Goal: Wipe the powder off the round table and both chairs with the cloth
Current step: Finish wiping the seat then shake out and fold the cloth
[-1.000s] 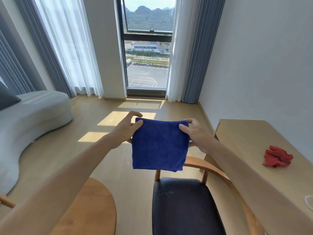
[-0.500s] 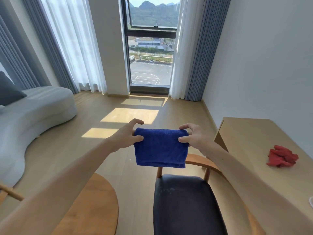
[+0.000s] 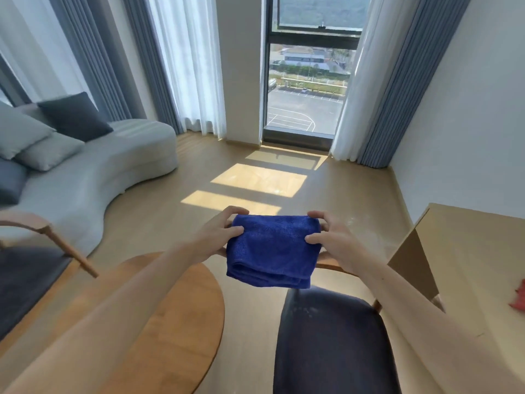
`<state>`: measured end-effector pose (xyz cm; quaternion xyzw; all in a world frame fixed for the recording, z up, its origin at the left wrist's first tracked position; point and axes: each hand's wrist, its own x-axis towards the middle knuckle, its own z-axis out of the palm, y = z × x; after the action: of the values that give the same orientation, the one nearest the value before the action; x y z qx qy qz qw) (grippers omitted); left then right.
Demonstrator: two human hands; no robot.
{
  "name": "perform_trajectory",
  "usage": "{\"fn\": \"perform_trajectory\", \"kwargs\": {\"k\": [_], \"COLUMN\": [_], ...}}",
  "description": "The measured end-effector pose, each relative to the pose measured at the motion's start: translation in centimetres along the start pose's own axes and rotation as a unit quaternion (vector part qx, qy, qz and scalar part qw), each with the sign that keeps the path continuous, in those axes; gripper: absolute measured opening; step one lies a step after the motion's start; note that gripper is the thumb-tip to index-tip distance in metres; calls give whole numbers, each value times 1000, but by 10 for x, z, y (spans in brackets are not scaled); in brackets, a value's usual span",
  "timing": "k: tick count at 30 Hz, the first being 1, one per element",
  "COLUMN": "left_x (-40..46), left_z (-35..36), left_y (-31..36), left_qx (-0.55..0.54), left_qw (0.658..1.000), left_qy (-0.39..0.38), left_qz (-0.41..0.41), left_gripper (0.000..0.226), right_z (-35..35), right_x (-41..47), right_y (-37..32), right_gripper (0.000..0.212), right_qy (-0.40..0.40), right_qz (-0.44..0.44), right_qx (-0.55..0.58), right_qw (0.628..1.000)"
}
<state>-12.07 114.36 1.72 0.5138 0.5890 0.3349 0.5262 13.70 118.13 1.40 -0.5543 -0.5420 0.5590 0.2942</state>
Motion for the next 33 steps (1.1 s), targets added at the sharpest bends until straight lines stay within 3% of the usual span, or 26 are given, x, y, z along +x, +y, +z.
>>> {"fn": "perform_trajectory", "kwargs": {"k": [9,15,24,33], "left_x": [-96,-148,-173,-149], "left_z": [-78,-163,-307,-347], "left_y": [-105,-170,-278,-343], "left_qx": [-130,-151,-142,-81], "left_qw": [980,971,977,982], "left_qy": [111,139,47,-54], "left_qz": [-104,-119,-152,-160], "left_gripper": [38,49,57,61], "right_z": [147,266,439,499], "right_x": [9,7,-5,-16], "right_y": [16,18,49,101], "right_gripper": [59,63,70,75], "right_qy": [-152,-180,-119,-28], "right_qz": [4,5,46,95], "right_qx": [-27,-47,-35,-70], "right_qw": [988,983,991,993]}}
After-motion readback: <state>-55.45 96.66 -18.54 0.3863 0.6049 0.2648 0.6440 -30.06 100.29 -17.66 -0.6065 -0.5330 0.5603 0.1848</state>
